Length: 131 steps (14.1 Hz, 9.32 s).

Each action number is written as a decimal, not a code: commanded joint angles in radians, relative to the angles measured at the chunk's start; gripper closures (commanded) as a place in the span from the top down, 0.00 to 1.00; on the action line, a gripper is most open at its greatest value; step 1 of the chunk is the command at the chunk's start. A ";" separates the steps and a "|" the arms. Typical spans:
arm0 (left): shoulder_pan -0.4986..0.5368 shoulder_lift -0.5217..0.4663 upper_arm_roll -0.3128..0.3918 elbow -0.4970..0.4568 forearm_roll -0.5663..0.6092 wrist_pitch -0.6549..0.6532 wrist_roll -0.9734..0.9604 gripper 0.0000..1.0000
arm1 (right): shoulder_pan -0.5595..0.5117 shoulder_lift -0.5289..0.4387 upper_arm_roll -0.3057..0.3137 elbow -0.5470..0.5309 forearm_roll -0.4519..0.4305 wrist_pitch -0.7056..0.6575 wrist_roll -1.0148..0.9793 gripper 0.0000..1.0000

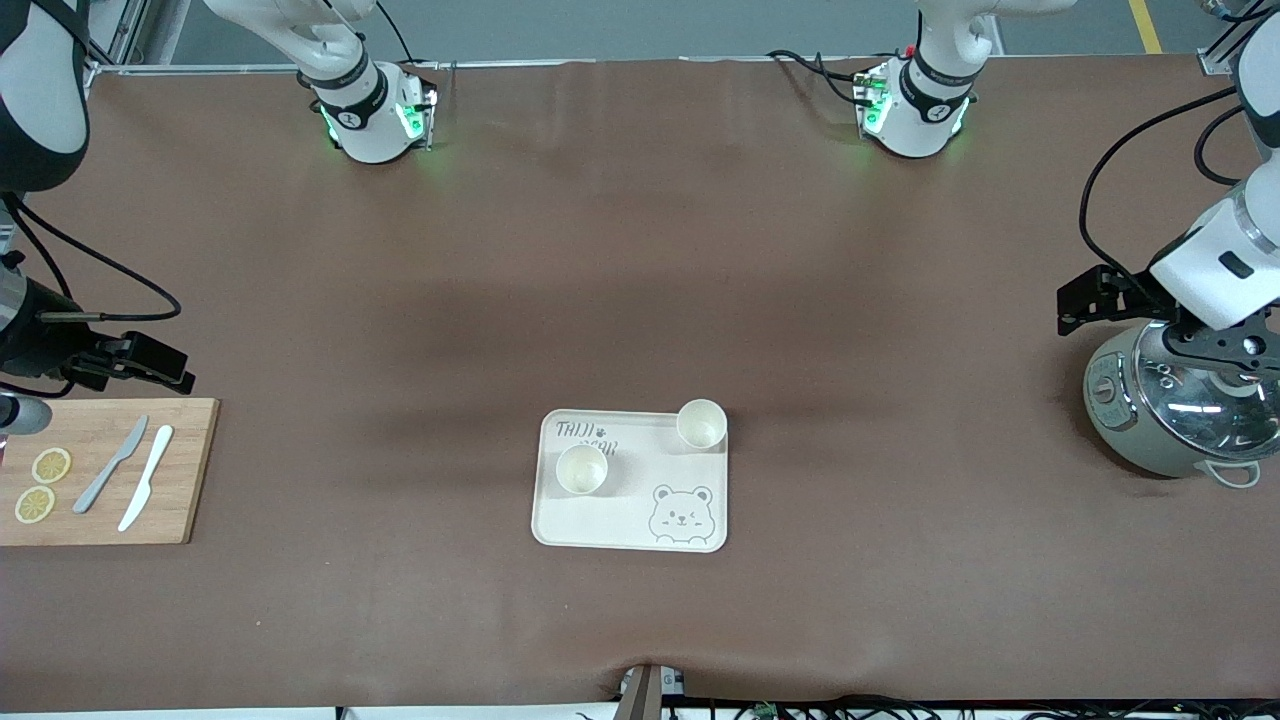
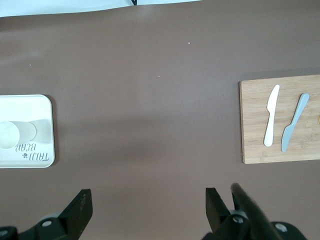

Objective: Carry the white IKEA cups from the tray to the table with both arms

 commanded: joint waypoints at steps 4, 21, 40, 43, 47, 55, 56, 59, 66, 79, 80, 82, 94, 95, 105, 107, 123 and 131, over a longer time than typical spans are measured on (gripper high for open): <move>-0.007 0.004 -0.004 0.014 0.013 0.003 -0.025 1.00 | -0.007 -0.013 0.010 0.000 -0.011 -0.010 -0.007 1.00; -0.274 0.384 -0.045 0.216 0.001 0.179 -0.427 1.00 | 0.027 -0.011 0.019 0.000 -0.091 0.008 -0.005 1.00; -0.446 0.522 -0.033 -0.050 0.050 0.750 -0.702 1.00 | 0.024 -0.024 0.017 0.020 -0.067 0.016 -0.180 1.00; -0.447 0.521 -0.033 -0.060 0.050 0.755 -0.717 1.00 | 0.025 -0.013 0.017 0.018 -0.068 0.018 -0.185 1.00; -0.447 0.502 -0.036 -0.130 0.105 0.756 -0.717 1.00 | 0.025 -0.013 0.017 0.012 -0.070 0.018 -0.180 1.00; -0.462 0.487 -0.036 -0.216 0.105 0.836 -0.729 1.00 | 0.117 -0.013 0.020 0.014 -0.067 0.018 -0.185 1.00; -0.463 0.487 -0.036 -0.216 0.106 0.836 -0.729 1.00 | 0.129 -0.016 0.020 0.014 -0.065 0.013 -0.183 1.00; -0.458 0.487 -0.037 -0.215 0.105 0.834 -0.790 0.13 | 0.131 -0.013 0.020 0.014 -0.065 0.014 -0.182 1.00; -0.467 0.489 -0.036 -0.213 0.103 0.834 -0.821 0.00 | 0.113 -0.007 0.016 0.001 -0.063 0.021 -0.186 1.00; -0.381 0.355 -0.042 -0.212 0.087 0.687 -0.725 0.00 | 0.021 0.012 0.011 -0.014 -0.047 0.001 -0.180 1.00; -0.369 0.331 -0.042 -0.210 0.074 0.652 -0.696 0.00 | 0.021 0.012 0.013 -0.016 -0.044 0.010 -0.180 1.00; -0.329 0.289 -0.042 -0.205 0.041 0.585 -0.619 0.00 | 0.037 0.018 0.014 -0.017 -0.042 0.046 -0.173 1.00; -0.065 0.163 -0.039 -0.224 -0.030 0.354 -0.137 0.00 | 0.257 0.263 0.019 -0.014 -0.028 0.348 0.538 1.00; -0.056 0.142 -0.039 -0.269 -0.029 0.372 -0.120 0.00 | 0.284 0.288 0.019 -0.014 -0.037 0.390 0.556 1.00; 0.041 -0.152 -0.044 -0.838 -0.178 0.811 0.088 0.00 | 0.398 0.461 0.010 -0.012 -0.116 0.583 0.584 1.00; 0.041 -0.174 -0.044 -0.915 -0.194 0.891 0.114 0.00 | 0.416 0.487 0.011 -0.012 -0.116 0.626 0.582 1.00; 0.123 -0.073 -0.045 -1.147 -0.193 1.314 0.309 0.00 | 0.490 0.573 0.011 -0.017 -0.116 0.685 0.587 1.00; 0.131 -0.059 -0.045 -1.163 -0.194 1.319 0.332 0.00 | 0.510 0.596 0.011 -0.020 -0.114 0.737 0.593 1.00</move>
